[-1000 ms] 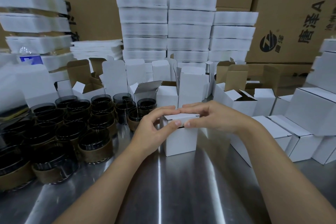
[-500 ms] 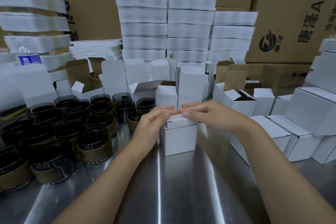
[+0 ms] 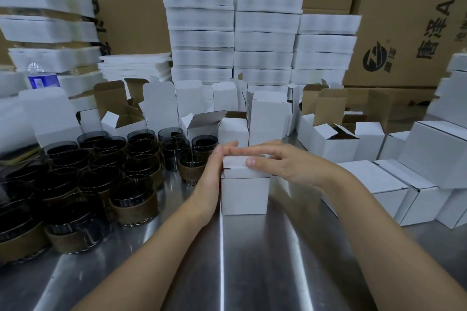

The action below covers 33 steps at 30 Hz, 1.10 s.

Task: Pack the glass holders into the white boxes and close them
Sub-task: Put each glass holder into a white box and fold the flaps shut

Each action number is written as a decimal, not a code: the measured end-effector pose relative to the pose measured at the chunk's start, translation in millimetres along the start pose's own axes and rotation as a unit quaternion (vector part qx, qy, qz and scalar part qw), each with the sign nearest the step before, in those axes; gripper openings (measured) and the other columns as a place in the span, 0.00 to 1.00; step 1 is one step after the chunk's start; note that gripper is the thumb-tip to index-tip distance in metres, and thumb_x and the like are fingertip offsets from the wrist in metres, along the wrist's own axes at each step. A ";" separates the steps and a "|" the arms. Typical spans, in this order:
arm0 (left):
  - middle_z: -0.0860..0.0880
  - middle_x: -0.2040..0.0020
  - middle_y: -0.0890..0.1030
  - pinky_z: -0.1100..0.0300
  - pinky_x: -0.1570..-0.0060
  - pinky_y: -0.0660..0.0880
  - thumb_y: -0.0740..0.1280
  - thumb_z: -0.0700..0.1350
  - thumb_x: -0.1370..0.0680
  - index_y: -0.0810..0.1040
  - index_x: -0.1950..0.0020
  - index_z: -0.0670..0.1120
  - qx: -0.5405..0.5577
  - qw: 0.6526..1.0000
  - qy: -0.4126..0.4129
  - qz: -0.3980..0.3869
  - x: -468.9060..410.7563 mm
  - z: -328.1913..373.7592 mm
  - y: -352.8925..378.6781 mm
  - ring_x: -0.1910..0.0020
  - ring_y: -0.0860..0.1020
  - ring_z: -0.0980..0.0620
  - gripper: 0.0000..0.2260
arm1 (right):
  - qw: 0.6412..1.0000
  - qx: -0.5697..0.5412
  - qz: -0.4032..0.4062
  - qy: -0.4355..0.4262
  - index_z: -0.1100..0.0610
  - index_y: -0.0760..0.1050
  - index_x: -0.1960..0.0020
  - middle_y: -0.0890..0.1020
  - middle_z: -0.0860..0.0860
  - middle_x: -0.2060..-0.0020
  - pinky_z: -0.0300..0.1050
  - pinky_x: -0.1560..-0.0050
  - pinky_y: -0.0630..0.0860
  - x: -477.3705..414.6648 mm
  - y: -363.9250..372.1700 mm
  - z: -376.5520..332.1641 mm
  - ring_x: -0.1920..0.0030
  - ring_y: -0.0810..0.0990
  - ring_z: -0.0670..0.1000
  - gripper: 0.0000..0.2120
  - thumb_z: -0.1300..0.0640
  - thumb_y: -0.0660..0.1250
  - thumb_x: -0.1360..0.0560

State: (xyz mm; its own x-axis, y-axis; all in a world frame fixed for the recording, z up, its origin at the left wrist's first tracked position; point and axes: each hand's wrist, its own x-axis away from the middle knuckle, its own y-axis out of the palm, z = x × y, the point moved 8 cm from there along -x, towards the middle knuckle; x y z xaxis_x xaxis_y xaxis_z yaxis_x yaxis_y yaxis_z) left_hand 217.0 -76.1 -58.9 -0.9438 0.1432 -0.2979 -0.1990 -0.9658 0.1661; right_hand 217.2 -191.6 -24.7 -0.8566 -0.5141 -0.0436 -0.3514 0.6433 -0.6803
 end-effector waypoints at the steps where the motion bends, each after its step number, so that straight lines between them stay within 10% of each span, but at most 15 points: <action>1: 0.52 0.37 0.75 0.59 0.41 0.73 0.54 0.61 0.28 0.74 0.44 0.46 0.012 1.000 -0.002 0.007 -0.1 -1.1 -0.8 0.37 0.75 0.54 0.24 | 1.000 -0.005 0.004 0.007 0.28 0.74 0.44 0.71 0.31 0.41 0.25 0.44 0.63 0.2 0.0 0.1 0.40 0.67 0.30 0.19 0.32 0.62 0.34; 4: 0.48 0.31 0.71 0.50 0.30 0.65 0.53 0.63 0.29 0.70 0.34 0.51 0.001 1.000 -0.007 0.030 -0.4 -1.0 -3.6 0.31 0.70 0.51 0.29 | 0.999 -0.020 0.028 0.041 0.29 0.76 0.45 0.68 0.35 0.43 0.27 0.48 0.60 -1.0 -0.8 7.5 0.40 0.66 0.32 0.18 0.32 0.64 0.34; 8: 0.63 0.35 0.69 0.67 0.42 0.70 0.54 0.63 0.26 0.62 0.31 0.60 0.012 0.999 -0.013 0.031 -1.4 -5.0 -5.8 0.39 0.71 0.69 0.24 | 0.999 -0.008 0.025 0.045 0.35 0.75 0.41 0.67 0.40 0.45 0.23 0.49 0.61 -4.0 3.9 8.7 0.44 0.67 0.33 0.14 0.41 0.66 0.27; 12: 0.56 0.26 0.63 0.54 0.28 0.62 0.54 0.50 0.18 0.59 0.25 0.57 0.027 0.999 -0.037 0.030 -4.5 -13.1 -8.3 0.28 0.64 0.57 0.20 | 0.998 -0.002 0.026 0.054 0.35 0.75 0.40 0.66 0.39 0.45 0.21 0.52 0.62 -3.1 4.4 8.1 0.47 0.68 0.34 0.16 0.42 0.68 0.28; 19: 0.53 0.36 0.74 0.57 0.37 0.69 0.64 0.50 0.37 0.72 0.40 0.62 -0.005 0.998 -0.059 0.011 -4.4 -11.9 -7.3 0.38 0.74 0.54 0.25 | 0.998 -0.018 0.050 0.046 0.33 0.77 0.45 0.70 0.37 0.45 0.24 0.50 0.64 -3.3 4.0 7.1 0.47 0.69 0.31 0.13 0.39 0.68 0.29; 25: 0.52 0.41 0.79 0.58 0.40 0.71 0.66 0.51 0.35 0.75 0.42 0.61 -0.005 0.996 -0.077 0.034 -6.3 -12.3 -13.9 0.42 0.78 0.55 0.21 | 0.991 -0.077 0.079 0.080 0.40 0.74 0.40 0.75 0.36 0.40 0.42 0.34 0.66 -12.2 12.9 19.2 0.37 0.71 0.39 0.24 0.29 0.61 0.31; 33: 0.49 0.41 0.81 0.59 0.47 0.75 0.65 0.46 0.35 0.78 0.41 0.60 -0.033 0.994 -0.104 -0.016 -3.6 -12.2 -9.8 0.45 0.80 0.51 0.23 | 0.991 -0.024 0.061 0.116 0.42 0.67 0.33 0.76 0.39 0.41 0.39 0.41 0.69 -11.3 12.7 23.5 0.41 0.73 0.41 0.27 0.32 0.62 0.29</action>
State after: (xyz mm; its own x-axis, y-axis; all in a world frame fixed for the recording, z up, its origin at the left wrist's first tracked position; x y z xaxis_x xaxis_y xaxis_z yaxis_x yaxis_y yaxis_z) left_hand 225.6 -69.7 -70.9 -0.9726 0.2097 -0.1007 -0.2193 -0.9709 0.0964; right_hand 231.3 -190.9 -50.1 -0.9556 -0.2904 0.0506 -0.2534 0.7216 -0.6443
